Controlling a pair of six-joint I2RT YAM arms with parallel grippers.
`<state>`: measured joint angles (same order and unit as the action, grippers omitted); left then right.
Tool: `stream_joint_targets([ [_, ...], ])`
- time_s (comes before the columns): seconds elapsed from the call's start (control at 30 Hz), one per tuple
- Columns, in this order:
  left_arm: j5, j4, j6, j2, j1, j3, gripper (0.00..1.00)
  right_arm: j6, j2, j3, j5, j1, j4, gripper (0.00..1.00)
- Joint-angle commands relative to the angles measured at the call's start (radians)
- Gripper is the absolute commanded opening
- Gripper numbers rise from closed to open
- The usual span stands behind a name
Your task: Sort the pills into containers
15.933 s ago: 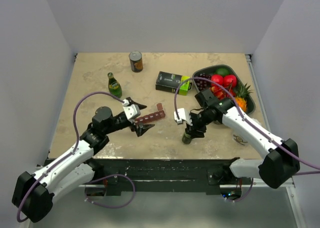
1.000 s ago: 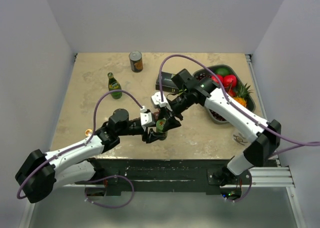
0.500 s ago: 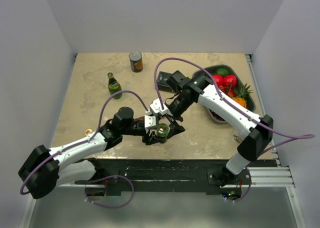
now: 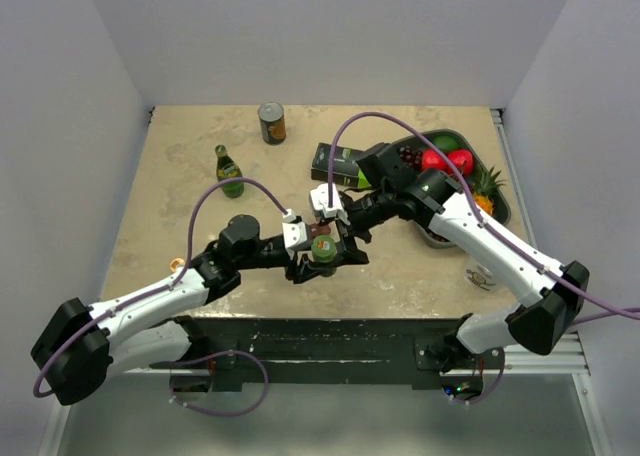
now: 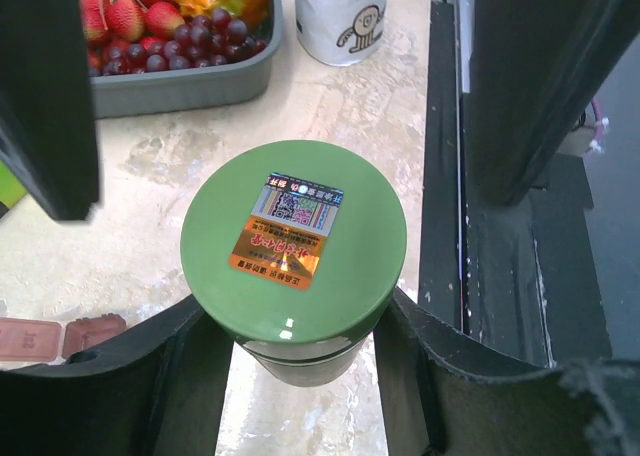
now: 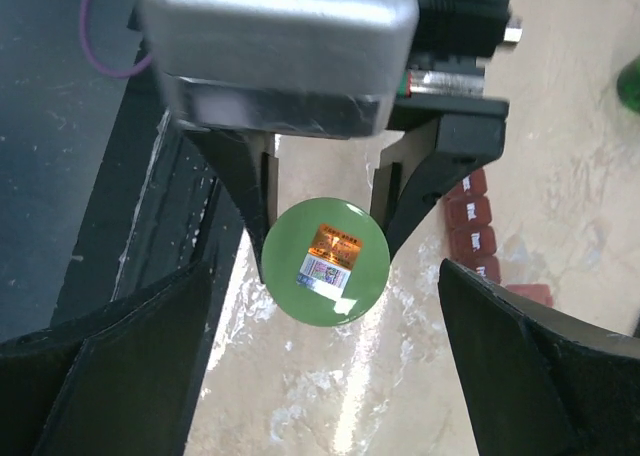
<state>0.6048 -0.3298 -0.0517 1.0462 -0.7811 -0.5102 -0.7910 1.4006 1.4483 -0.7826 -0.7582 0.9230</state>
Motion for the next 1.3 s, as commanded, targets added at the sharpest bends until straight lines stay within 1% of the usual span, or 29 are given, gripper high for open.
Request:
stream_joint_targets([
  [0.0, -0.023, -0.101, 0.038, -0.017, -0.004, -0.007, 0.0, 0.118, 0.003, -0.034, 0.055, 0.002, -0.125, 0.98],
  [0.17, -0.023, -0.114, 0.044, -0.008, -0.004, -0.008, 0.0, 0.141, 0.023, -0.043, 0.051, -0.01, -0.148, 0.97],
  [0.23, -0.028, -0.115, 0.044, -0.005, -0.004, -0.008, 0.0, 0.139, 0.026, -0.048, 0.04, -0.016, -0.148, 0.93],
  [0.3, -0.034, -0.115, 0.046, -0.005, -0.003, -0.01, 0.0, 0.138, 0.031, -0.046, 0.026, -0.016, -0.144, 0.87],
  [0.33, -0.036, -0.112, 0.044, -0.005, -0.003, -0.007, 0.0, 0.136, 0.032, -0.046, 0.013, -0.018, -0.141, 0.79],
  [0.4, -0.04, -0.109, 0.041, -0.005, -0.004, -0.005, 0.0, 0.13, 0.035, -0.037, -0.001, -0.016, -0.13, 0.7],
  [0.43, -0.042, -0.103, 0.038, -0.005, -0.004, -0.004, 0.0, 0.124, 0.037, -0.034, -0.004, -0.018, -0.124, 0.59],
  [0.57, -0.034, -0.08, 0.023, -0.006, -0.004, -0.004, 0.0, 0.102, 0.041, 0.006, -0.047, -0.016, -0.087, 0.38],
  [0.73, -0.005, -0.02, -0.016, 0.005, -0.004, -0.013, 0.0, 0.015, 0.075, 0.084, -0.101, -0.009, 0.019, 0.32],
  [0.8, 0.01, -0.008, -0.025, 0.012, -0.004, -0.019, 0.0, -0.016, 0.087, 0.125, -0.131, -0.003, 0.052, 0.32],
  [0.83, 0.013, 0.0, -0.03, 0.015, -0.003, -0.019, 0.0, -0.058, 0.1, 0.141, -0.142, 0.003, 0.095, 0.32],
  [0.97, 0.055, 0.018, -0.037, 0.023, -0.004, -0.025, 0.0, -0.131, 0.113, 0.199, -0.162, 0.011, 0.169, 0.35],
  [1.13, 0.096, 0.078, -0.073, 0.026, -0.003, -0.048, 0.0, -0.183, 0.118, 0.224, -0.136, 0.011, 0.208, 0.35],
  [1.23, 0.076, 0.109, -0.086, 0.023, -0.003, -0.059, 0.0, -0.156, 0.123, 0.23, -0.106, 0.02, 0.189, 0.35],
  [1.27, 0.063, 0.116, -0.088, 0.018, -0.004, -0.057, 0.0, -0.139, 0.121, 0.224, -0.074, 0.025, 0.175, 0.36],
])
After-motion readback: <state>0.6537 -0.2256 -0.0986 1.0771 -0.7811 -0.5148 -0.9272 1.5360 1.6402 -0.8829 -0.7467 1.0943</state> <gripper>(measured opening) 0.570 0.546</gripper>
